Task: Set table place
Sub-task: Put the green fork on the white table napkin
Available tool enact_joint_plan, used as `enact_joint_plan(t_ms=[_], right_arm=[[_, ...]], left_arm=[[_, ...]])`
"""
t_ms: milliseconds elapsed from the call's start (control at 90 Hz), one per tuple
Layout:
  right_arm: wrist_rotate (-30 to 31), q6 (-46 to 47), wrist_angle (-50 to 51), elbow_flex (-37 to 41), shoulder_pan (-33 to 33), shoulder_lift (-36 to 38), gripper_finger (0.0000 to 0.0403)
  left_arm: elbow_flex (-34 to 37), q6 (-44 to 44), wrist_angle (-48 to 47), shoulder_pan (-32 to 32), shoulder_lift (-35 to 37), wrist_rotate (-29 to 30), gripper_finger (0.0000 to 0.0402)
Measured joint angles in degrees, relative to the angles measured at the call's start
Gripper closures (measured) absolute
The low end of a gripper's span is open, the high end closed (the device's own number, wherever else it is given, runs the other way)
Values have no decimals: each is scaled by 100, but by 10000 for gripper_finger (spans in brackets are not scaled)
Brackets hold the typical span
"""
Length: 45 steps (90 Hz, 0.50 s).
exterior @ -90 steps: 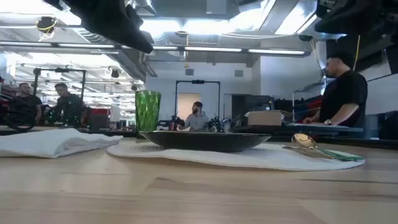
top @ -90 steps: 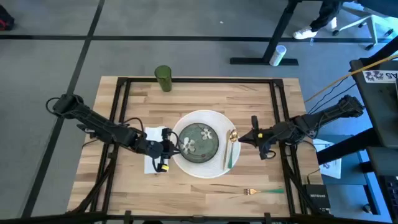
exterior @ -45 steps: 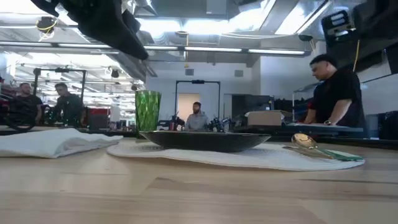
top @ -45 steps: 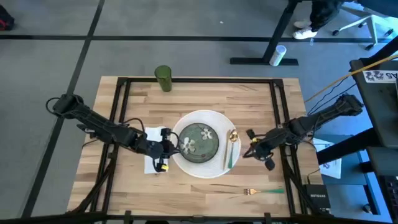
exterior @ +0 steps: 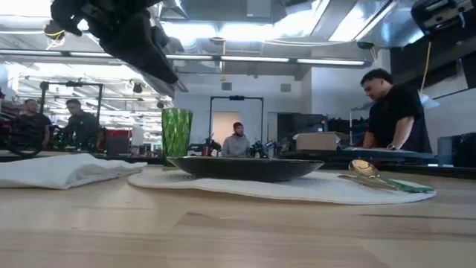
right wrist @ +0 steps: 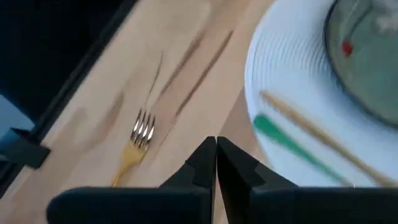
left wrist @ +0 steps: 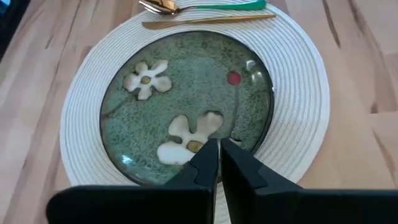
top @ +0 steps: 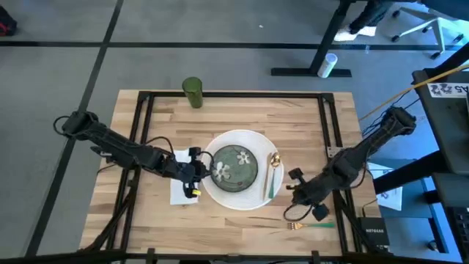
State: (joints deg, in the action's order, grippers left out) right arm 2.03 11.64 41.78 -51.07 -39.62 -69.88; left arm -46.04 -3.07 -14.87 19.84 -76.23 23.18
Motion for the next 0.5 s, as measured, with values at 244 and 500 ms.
enact_joint_plan(t_ms=[244, 500], right_arm=[[-463, 417, 303, -495, -103, -938, 403], [-1218, 671, 244, -637, -131, -1476, 386]], left_arm=[[0, 220, -9, -83, 0, 0, 401], [0, 245, -253, -223, 0, 2, 402]])
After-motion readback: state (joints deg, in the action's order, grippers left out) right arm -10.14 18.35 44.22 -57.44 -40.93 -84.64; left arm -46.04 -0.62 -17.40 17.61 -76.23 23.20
